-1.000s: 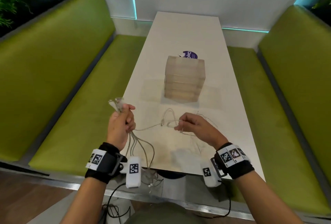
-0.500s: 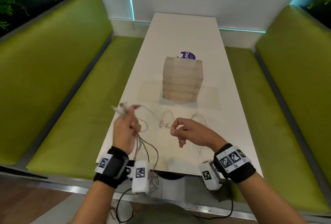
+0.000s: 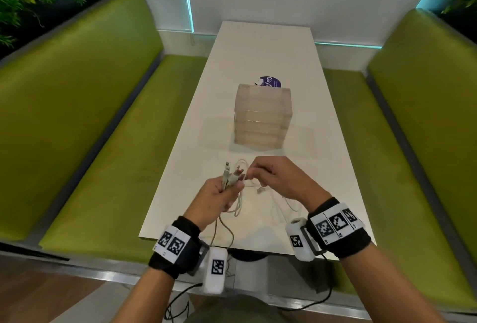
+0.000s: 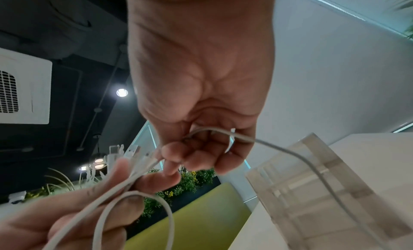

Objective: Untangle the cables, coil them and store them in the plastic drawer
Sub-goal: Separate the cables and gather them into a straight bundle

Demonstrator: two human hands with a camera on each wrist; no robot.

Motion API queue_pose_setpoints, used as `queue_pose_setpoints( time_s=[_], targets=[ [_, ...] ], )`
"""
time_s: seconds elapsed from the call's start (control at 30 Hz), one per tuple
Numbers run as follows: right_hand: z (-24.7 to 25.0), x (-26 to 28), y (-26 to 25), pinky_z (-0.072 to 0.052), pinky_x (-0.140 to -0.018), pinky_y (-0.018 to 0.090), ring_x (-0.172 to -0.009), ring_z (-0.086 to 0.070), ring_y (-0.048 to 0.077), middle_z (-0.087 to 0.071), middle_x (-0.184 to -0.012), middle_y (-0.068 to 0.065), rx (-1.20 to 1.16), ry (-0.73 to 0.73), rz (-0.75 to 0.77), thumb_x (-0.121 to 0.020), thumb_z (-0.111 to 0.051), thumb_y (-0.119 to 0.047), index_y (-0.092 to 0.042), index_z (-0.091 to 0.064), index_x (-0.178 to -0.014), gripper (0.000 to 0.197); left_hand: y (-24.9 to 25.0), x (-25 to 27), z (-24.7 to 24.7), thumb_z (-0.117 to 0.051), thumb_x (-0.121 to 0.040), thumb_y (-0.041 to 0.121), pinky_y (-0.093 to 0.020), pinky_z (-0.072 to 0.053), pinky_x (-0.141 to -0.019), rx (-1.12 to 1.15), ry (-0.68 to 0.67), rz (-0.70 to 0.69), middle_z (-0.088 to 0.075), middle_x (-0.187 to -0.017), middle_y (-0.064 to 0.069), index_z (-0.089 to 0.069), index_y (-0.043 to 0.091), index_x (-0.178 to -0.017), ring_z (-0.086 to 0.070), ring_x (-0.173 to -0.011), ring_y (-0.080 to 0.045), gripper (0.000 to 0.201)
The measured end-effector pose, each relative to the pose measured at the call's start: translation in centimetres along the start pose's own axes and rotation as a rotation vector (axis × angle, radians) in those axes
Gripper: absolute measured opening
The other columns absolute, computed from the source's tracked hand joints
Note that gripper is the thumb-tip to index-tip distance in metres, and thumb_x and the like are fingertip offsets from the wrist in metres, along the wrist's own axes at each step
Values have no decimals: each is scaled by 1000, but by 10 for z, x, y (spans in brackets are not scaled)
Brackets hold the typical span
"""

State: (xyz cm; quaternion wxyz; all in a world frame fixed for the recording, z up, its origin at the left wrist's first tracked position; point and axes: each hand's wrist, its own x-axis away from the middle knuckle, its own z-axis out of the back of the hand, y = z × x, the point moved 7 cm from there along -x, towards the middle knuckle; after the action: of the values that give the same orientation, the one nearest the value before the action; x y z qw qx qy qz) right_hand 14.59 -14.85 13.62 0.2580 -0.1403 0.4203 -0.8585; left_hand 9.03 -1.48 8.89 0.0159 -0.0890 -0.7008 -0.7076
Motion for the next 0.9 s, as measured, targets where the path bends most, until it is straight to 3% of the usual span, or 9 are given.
queue_pose_setpoints(
  time_s=[0.1,0.17,0.27,0.37,0.53,0.63,0.73,0.83,0.9],
  targets=[
    [-3,-1,-1,-48,-57,29,-53,-50,6,-57,-55,-10,-30,45,-35,-93,-58,-27,-15,-66,-86,16,1,-4,-1,-59,-88,33,-21,-25,-46,-111,50,-19,-33,-49,13,-57,-11,-95,-27,-45,-8,45],
    [-7,1,2,-47,-58,28,-54,-52,11,-59,-58,-3,-75,38,-60,-91,-61,-30,-14,-61,-90,17,2,-4,5,-57,-94,27,-25,-25,-48,-212,86,-49,-37,-46,13,-61,5,-83,-29,-44,-7,25],
    [-6,3,17,-47,-63,26,-65,-62,14,-65,-68,0,13,-16,-86,-92,-59,-34,-16,-58,-90,18,4,0,30,-49,-98,16,-24,-23,-45,-18,237,-71,-36,-46,12,-61,14,-79,-26,-43,-5,22],
    [3,0,44,-48,-69,38,-77,-62,23,-66,-79,4,157,-15,-111,-94,-56,-30,-13,-58,-85,19,10,9,71,-49,-97,18,-19,-23,-42,196,436,-125,-34,-47,11,-57,15,-73,-26,-41,-5,26],
    [15,0,66,-46,-73,27,-77,-59,14,-65,-81,-2,6,95,-158,-97,-51,-24,-24,-63,-84,18,9,16,104,-48,-99,21,-19,-22,-41,294,600,-173,-33,-47,10,-55,14,-76,-25,-41,-5,25],
    [17,-3,48,-45,-72,16,-75,-57,2,-67,-92,-1,-20,130,-64,-96,-53,-23,-22,-69,-92,16,6,12,86,-48,-99,21,-19,-24,-41,177,525,-121,-34,-52,8,-60,13,-80,-27,-43,-4,24],
    [0,-6,20,-45,-73,20,-79,-57,8,-66,-87,-3,180,-45,60,-95,-56,-22,-17,-71,-96,16,6,3,43,-48,-98,20,-22,-23,-42,2,326,-93,-33,-53,7,-66,14,-85,-26,-43,-5,23],
    [-13,-8,6,-41,-58,14,-63,-52,4,-59,-70,-11,155,-145,6,-93,-58,-26,-14,-69,-85,18,5,-2,7,-54,-95,18,-23,-22,-44,-16,184,-114,-33,-51,9,-70,13,-97,-25,-45,-7,16],
    [-11,-11,7,-39,-55,21,-57,-50,7,-58,-63,-8,112,-101,-50,-89,-63,-31,-11,-65,-76,24,3,-3,-3,-56,-95,18,-22,-23,-45,-24,164,-112,-33,-51,11,-68,6,-103,-26,-47,-8,19]
  ],
)
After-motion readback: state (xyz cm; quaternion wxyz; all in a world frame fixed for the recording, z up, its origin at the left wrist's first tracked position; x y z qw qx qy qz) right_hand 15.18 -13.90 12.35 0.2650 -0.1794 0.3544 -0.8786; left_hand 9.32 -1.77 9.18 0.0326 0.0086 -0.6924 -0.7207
